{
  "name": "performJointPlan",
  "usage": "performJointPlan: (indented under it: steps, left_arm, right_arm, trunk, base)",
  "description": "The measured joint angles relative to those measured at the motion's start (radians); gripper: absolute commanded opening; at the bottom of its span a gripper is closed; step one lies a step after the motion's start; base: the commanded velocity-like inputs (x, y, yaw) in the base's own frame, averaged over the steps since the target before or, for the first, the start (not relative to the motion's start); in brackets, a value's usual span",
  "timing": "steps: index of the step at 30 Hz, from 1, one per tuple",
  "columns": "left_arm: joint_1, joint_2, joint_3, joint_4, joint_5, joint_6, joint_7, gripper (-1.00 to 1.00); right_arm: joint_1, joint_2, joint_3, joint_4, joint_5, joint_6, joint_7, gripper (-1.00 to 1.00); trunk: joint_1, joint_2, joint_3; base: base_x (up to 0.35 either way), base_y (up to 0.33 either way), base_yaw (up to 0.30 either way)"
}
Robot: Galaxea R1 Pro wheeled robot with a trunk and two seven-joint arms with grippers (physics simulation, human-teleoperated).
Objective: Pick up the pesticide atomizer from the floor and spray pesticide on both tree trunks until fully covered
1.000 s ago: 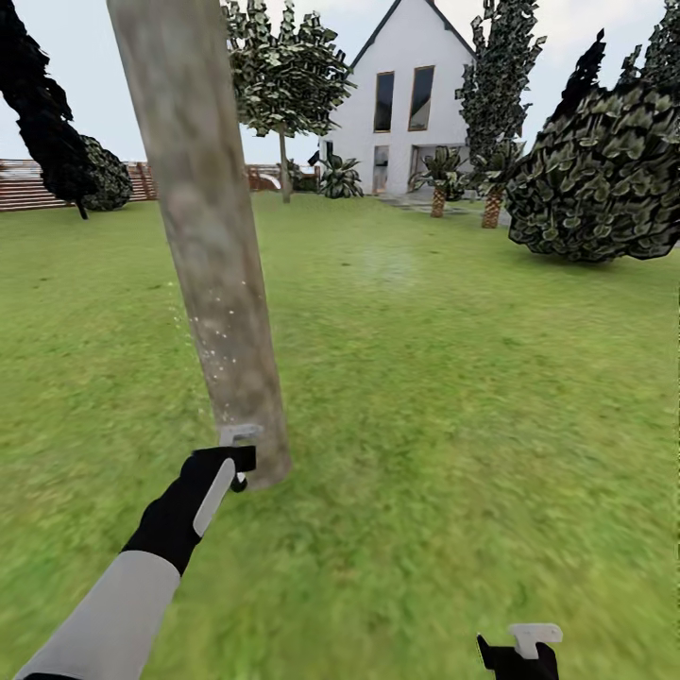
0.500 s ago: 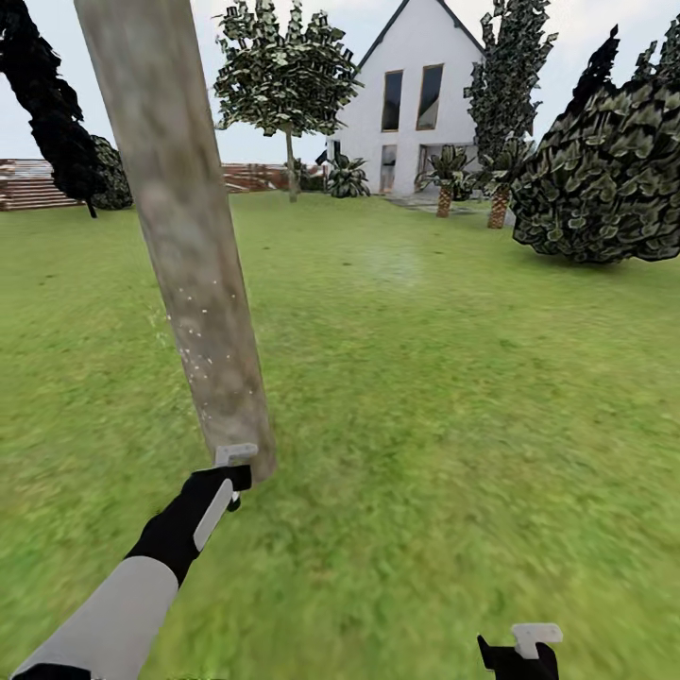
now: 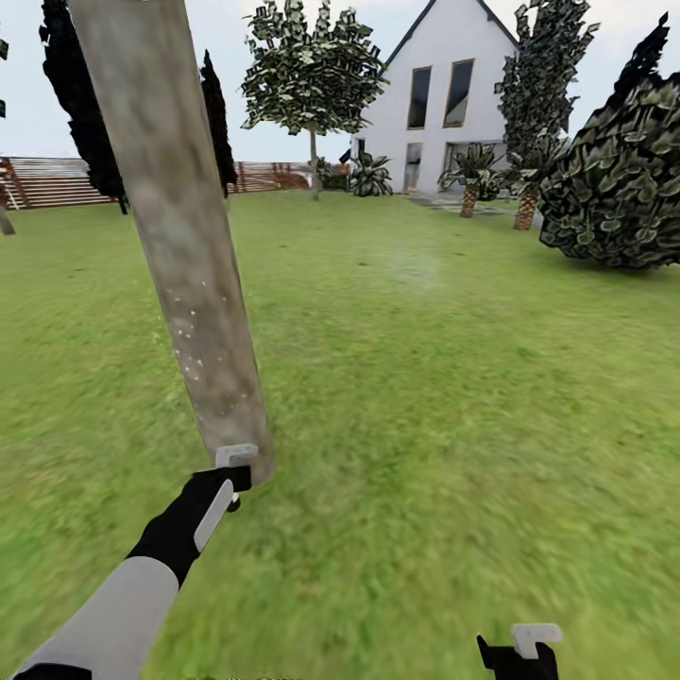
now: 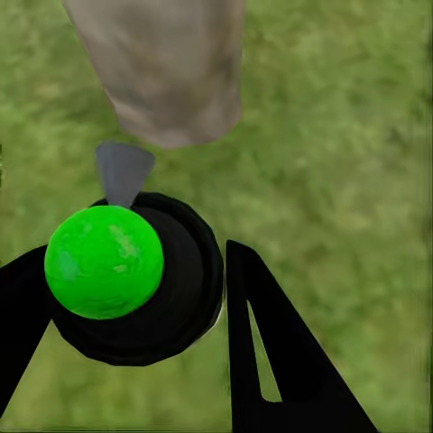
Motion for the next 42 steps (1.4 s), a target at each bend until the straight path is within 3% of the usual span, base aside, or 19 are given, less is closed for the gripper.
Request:
performJointPlan:
  steps: [22,42]
  left_arm:
    - [0.000,0.001,0.002,0.000,-0.001,-0.001,0.004,-1.00]
    - [0.000,0.002,0.006,-0.002,0.000,-0.002,0.009,-1.00]
  right_arm:
    - [0.000,0.001,0.000,0.000,0.000,0.000,0.001,1.00]
    - [0.000,0.002,0.000,0.000,0.000,0.000,0.000,1.00]
  trunk:
    - [0.000,0.000,0.000]
    - [0.000,0.000,0.000]
  base:
    - [0.012,-0.270,0.120]
    - [0.142,-0.269,0.243]
